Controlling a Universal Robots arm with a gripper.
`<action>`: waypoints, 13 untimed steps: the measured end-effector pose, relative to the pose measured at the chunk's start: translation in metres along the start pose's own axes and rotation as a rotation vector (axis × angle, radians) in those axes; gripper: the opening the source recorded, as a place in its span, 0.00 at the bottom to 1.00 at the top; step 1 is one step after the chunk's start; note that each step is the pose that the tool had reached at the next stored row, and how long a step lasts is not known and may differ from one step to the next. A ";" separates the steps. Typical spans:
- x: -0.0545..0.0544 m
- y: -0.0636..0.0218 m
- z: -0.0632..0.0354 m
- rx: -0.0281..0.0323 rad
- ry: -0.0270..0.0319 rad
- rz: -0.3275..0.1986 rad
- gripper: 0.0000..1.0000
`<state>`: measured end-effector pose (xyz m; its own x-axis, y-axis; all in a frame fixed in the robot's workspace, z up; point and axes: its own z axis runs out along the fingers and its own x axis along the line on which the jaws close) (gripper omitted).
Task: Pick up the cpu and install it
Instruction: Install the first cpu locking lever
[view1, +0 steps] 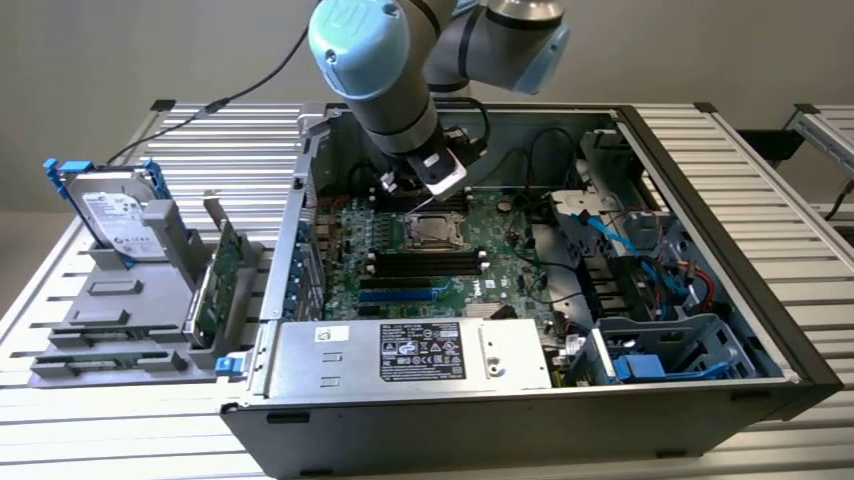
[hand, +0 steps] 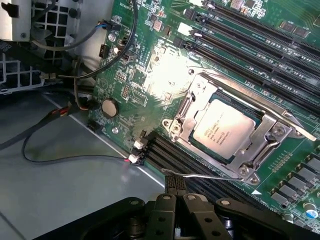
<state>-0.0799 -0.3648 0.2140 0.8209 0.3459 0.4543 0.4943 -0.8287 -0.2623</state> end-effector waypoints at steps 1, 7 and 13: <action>0.001 -0.0006 -0.0016 0.0025 0.0030 0.004 0.11; 0.001 -0.0030 -0.0068 0.0279 0.0179 0.028 0.11; 0.002 -0.0062 -0.0132 0.0364 0.0200 0.046 0.11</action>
<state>-0.0852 -0.3649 0.2278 0.8372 0.2989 0.4579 0.4668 -0.8268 -0.3138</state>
